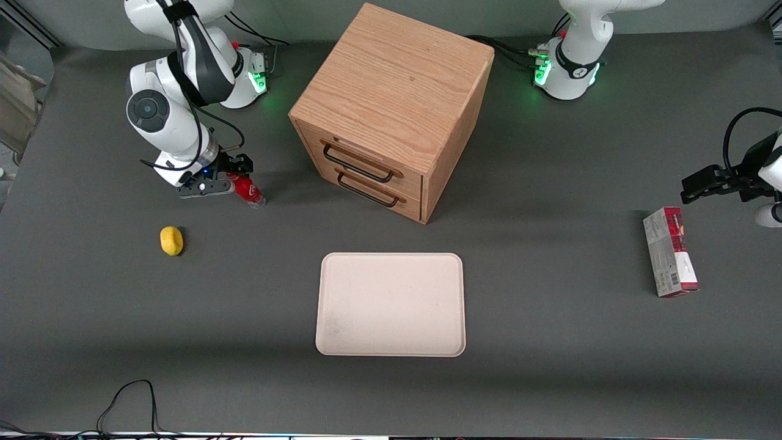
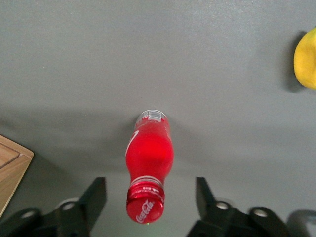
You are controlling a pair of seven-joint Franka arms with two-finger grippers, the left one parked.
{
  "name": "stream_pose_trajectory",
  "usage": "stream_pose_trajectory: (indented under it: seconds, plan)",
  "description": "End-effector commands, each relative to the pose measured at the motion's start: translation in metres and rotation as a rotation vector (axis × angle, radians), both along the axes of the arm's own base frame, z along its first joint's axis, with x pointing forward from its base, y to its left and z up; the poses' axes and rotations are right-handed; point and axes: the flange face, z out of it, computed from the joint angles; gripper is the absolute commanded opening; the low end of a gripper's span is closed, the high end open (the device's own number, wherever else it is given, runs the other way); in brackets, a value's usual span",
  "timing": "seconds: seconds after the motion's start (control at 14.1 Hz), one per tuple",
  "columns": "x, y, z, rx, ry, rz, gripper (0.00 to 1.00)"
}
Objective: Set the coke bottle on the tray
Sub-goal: 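Lower the open right gripper around the bottle's cap end and close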
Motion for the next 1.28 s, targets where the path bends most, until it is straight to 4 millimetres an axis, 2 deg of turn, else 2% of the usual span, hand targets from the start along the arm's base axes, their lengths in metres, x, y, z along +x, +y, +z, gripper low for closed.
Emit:
stream_pose_trajectory:
  seconds: [0.0,0.43,0.57,0.85,1.2]
  plan:
    - [-0.004,0.001,0.004,-0.002,-0.018,0.023,0.0]
    - [-0.004,0.001,0.005,-0.003,-0.016,0.019,0.0]
    - [0.0,0.002,0.012,0.0,-0.022,0.015,0.0]
    - [0.034,0.003,0.088,-0.014,0.006,-0.013,0.0]
    - [0.105,0.001,0.216,-0.03,0.066,-0.064,0.0]
